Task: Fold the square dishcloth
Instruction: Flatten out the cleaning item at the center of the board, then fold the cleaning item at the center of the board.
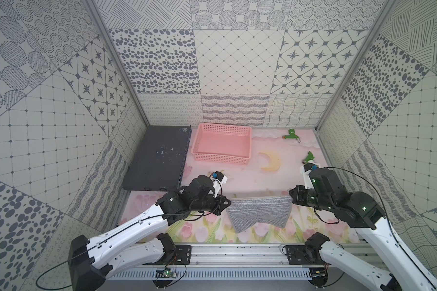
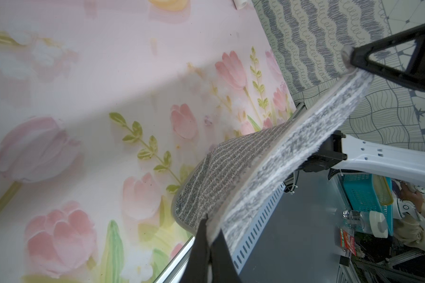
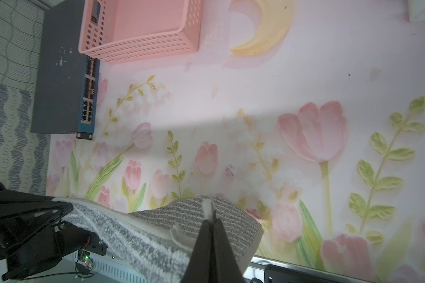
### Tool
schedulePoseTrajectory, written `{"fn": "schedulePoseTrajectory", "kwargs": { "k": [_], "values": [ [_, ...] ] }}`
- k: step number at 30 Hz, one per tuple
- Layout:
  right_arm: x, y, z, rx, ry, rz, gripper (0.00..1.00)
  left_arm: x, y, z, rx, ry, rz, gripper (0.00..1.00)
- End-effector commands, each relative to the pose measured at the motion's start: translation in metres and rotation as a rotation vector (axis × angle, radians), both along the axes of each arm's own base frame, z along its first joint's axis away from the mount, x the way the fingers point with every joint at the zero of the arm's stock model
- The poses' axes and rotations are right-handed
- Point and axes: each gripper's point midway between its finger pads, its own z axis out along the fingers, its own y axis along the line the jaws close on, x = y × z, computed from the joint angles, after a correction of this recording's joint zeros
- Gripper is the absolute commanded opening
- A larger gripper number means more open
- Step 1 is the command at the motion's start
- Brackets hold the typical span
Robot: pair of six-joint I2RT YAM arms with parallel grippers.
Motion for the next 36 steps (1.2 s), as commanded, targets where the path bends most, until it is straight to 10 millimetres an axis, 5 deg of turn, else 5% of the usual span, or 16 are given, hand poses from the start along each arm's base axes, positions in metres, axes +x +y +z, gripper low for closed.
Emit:
{"fn": "schedulePoseTrajectory", "kwargs": {
  "k": [1,10,17,24,36],
  "values": [
    [0.041,-0.005,-0.004,-0.106,-0.082,-0.064,0.00,0.034,-0.011,0.001,-0.024,-0.086,0.054,0.00],
    [0.169,0.000,-0.041,-0.192,-0.128,-0.123,0.00,0.151,-0.031,0.005,-0.095,-0.292,0.036,0.00],
    [0.238,0.016,-0.081,-0.138,-0.127,-0.095,0.00,0.215,-0.041,-0.036,-0.078,-0.312,0.015,0.00],
    [0.260,0.024,-0.116,-0.128,-0.083,-0.068,0.00,0.241,-0.040,-0.064,-0.092,-0.301,0.001,0.00],
    [0.244,-0.002,-0.116,-0.150,-0.109,-0.132,0.00,0.220,-0.006,-0.096,0.052,-0.329,0.043,0.00]
  ]
}}
